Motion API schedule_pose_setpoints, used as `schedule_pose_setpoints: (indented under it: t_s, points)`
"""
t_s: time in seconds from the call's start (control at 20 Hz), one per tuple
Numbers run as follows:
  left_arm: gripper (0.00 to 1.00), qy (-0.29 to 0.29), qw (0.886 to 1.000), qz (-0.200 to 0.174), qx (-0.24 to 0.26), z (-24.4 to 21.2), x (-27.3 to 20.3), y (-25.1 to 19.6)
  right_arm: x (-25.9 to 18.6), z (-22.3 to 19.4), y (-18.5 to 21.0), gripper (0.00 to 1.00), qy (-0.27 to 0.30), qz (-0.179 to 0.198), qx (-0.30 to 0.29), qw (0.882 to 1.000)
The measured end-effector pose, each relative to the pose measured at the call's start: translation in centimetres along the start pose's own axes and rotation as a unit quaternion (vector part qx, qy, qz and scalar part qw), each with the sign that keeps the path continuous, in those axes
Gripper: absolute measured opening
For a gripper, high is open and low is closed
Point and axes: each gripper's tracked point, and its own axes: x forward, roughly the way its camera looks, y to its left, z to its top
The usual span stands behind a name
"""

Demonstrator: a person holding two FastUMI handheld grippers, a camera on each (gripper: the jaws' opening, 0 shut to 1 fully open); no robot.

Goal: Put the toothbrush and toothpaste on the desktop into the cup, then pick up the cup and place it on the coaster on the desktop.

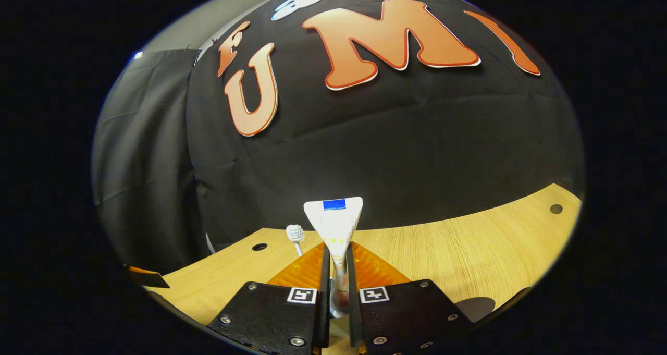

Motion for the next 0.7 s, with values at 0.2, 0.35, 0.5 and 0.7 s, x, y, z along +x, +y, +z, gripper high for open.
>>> schedule_pose_setpoints:
  t_s: [0.2, 0.35, 0.5, 0.7]
  points:
    - [0.98, 0.009, 1.0, -0.002, 0.005, -0.4, 0.8, -1.3, -1.4, -1.9, -0.8, 0.19, 0.046, 0.004, -0.029, 0.999]
    - [0.97, 0.01, 1.0, -0.014, -0.006, -0.3, 2.2, -2.5, -2.9, -3.1, -1.8, 0.23, 0.072, 0.005, -0.061, 0.995]
    - [0.98, 0.02, 1.0, -0.023, 0.002, 0.3, 3.3, -3.6, -4.9, -1.1, -2.3, 0.2, 0.058, 0.009, -0.081, 0.995]
    - [0.98, 0.039, 0.998, -0.05, 0.019, 0.8, 4.7, -5.2, -7.4, 2.8, -3.0, 0.21, 0.034, 0.01, -0.098, 0.995]
